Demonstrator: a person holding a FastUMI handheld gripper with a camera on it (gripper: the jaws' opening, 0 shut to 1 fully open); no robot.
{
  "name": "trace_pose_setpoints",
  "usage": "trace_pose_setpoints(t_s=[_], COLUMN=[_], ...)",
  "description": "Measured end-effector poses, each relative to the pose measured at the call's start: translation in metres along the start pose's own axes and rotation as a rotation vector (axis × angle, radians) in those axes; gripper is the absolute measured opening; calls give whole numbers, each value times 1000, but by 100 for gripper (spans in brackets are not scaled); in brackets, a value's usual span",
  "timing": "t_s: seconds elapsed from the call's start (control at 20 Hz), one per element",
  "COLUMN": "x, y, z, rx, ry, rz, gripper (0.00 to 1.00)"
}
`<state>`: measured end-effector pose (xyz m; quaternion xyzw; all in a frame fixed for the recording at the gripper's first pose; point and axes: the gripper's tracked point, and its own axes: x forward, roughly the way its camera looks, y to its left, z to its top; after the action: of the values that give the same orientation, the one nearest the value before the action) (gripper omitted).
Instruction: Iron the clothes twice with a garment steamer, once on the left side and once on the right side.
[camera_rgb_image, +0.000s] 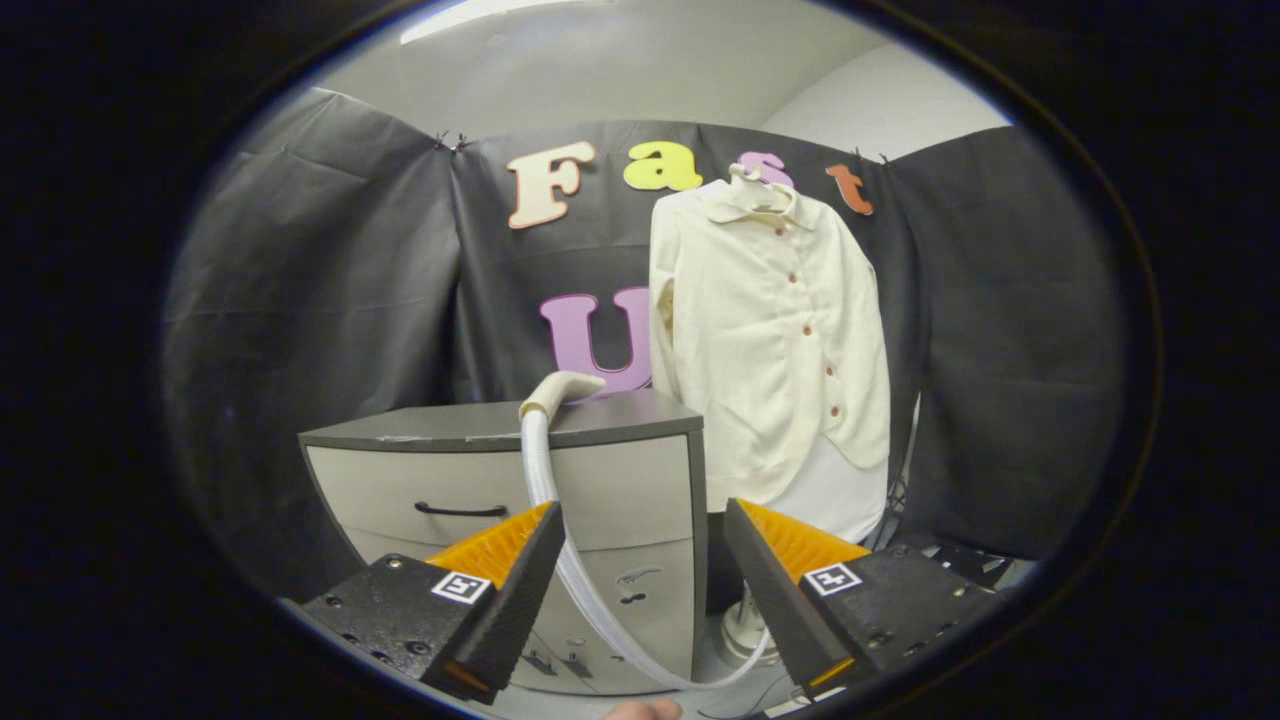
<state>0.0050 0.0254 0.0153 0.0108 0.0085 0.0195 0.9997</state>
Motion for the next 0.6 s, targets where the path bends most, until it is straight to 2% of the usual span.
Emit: trace_pose_setpoints(t_s=[0.25,0.6], x=[19,83], y=[14,38], z=[19,45], rx=[1,-23], ry=[6,55], rz=[0,6], gripper=[98,98])
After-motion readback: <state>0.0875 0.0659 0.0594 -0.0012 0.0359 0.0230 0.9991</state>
